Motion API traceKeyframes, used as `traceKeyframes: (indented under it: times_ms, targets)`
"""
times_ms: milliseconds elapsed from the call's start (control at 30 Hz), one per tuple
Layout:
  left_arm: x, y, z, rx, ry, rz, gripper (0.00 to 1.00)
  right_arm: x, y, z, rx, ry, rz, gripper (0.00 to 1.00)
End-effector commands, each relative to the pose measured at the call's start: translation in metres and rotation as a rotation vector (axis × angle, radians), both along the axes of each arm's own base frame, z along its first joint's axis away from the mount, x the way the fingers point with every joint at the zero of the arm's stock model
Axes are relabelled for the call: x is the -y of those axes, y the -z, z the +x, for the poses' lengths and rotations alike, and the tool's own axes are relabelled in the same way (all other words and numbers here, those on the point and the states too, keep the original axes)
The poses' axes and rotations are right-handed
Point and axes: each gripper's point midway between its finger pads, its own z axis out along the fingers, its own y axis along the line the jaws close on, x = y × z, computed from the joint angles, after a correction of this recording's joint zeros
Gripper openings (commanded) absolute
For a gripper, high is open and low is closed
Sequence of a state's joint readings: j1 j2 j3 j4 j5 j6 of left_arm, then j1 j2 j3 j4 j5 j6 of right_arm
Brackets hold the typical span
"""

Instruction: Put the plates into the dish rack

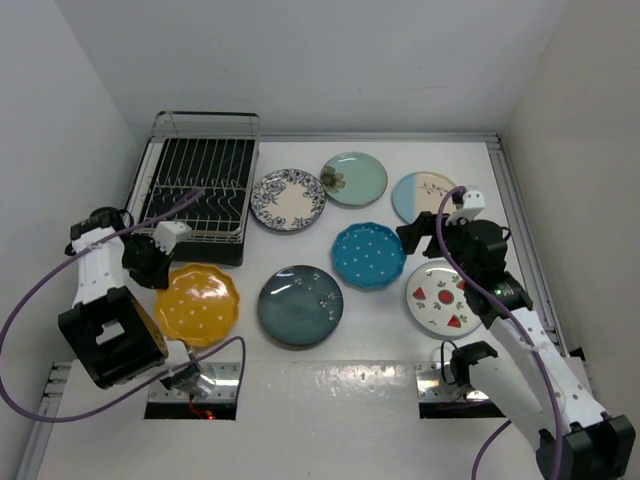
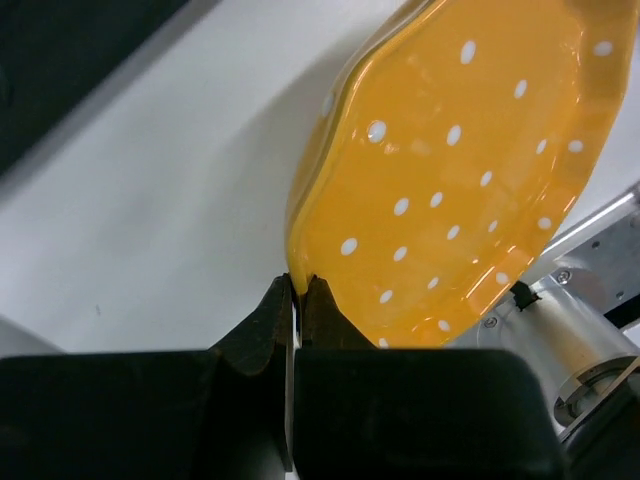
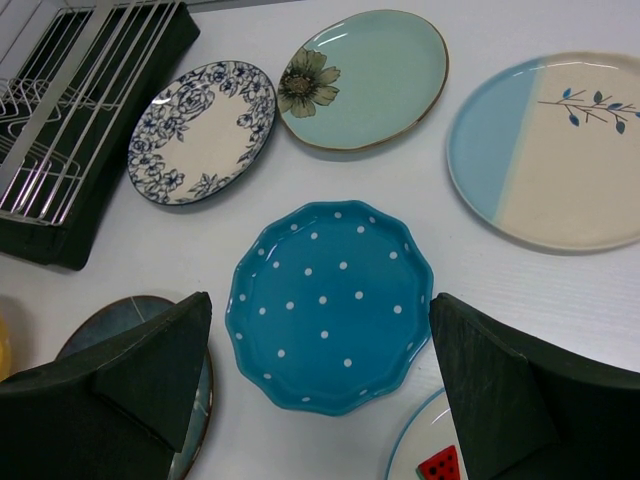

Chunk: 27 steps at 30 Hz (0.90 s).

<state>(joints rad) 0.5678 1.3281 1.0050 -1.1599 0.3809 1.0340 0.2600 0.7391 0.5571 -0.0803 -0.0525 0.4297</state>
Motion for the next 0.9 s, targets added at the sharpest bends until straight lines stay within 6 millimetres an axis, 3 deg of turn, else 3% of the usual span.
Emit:
traceKeyframes:
  times_ms: [0,100,200,300,367,433,467,533,567,633,667,733,767,800,867]
  targets:
    - [0.049,-0.018,0.002,0.009,0.189,-0.123,0.0,-0.002,-0.027,0.008,0.088,-0.002,0.011,0.89]
    - [0.071,-0.03,0.012,0.041,0.272,-0.117,0.0,-0.001,-0.029,0.008,0.096,0.001,0.003,0.89]
    - [0.107,-0.048,0.022,0.082,0.382,-0.136,0.0,0.002,-0.029,0.007,0.1,0.014,0.0,0.89]
    - [0.142,-0.078,0.034,0.139,0.437,-0.175,0.0,0.005,-0.028,0.004,0.109,0.028,0.0,0.89]
    - [0.165,-0.1,0.049,0.171,0.42,-0.203,0.0,0.006,-0.027,0.004,0.105,0.034,0.007,0.89]
    - [0.175,-0.121,0.066,0.231,0.391,-0.195,0.0,0.006,-0.027,0.003,0.109,0.034,0.005,0.89]
    - [0.184,-0.143,0.077,0.273,0.349,-0.205,0.0,0.006,-0.028,0.003,0.108,0.036,0.007,0.89]
    - [0.184,-0.184,0.103,0.391,0.232,-0.178,0.0,0.007,-0.03,0.003,0.112,0.038,0.006,0.89]
    - [0.183,-0.2,0.112,0.441,0.186,-0.161,0.0,0.007,-0.031,0.003,0.115,0.038,0.007,0.89]
    - [0.16,-0.219,0.139,0.506,0.045,-0.077,0.0,0.008,-0.03,0.003,0.112,0.043,0.004,0.89]
    - [0.142,-0.248,0.151,0.583,-0.047,-0.068,0.0,0.008,-0.029,0.003,0.11,0.043,0.005,0.89]
    - [0.11,-0.264,0.168,0.633,-0.18,0.012,0.0,0.008,-0.029,0.002,0.11,0.044,0.008,0.89]
    - [0.095,-0.282,0.174,0.69,-0.244,0.046,0.0,0.008,-0.026,0.001,0.103,0.042,0.008,0.89]
    - [0.063,-0.292,0.179,0.73,-0.365,0.149,0.0,0.009,-0.026,0.0,0.105,0.045,0.008,0.89]
    - [0.031,-0.31,0.181,0.79,-0.51,0.233,0.0,0.008,-0.022,-0.002,0.101,0.042,0.004,0.89]
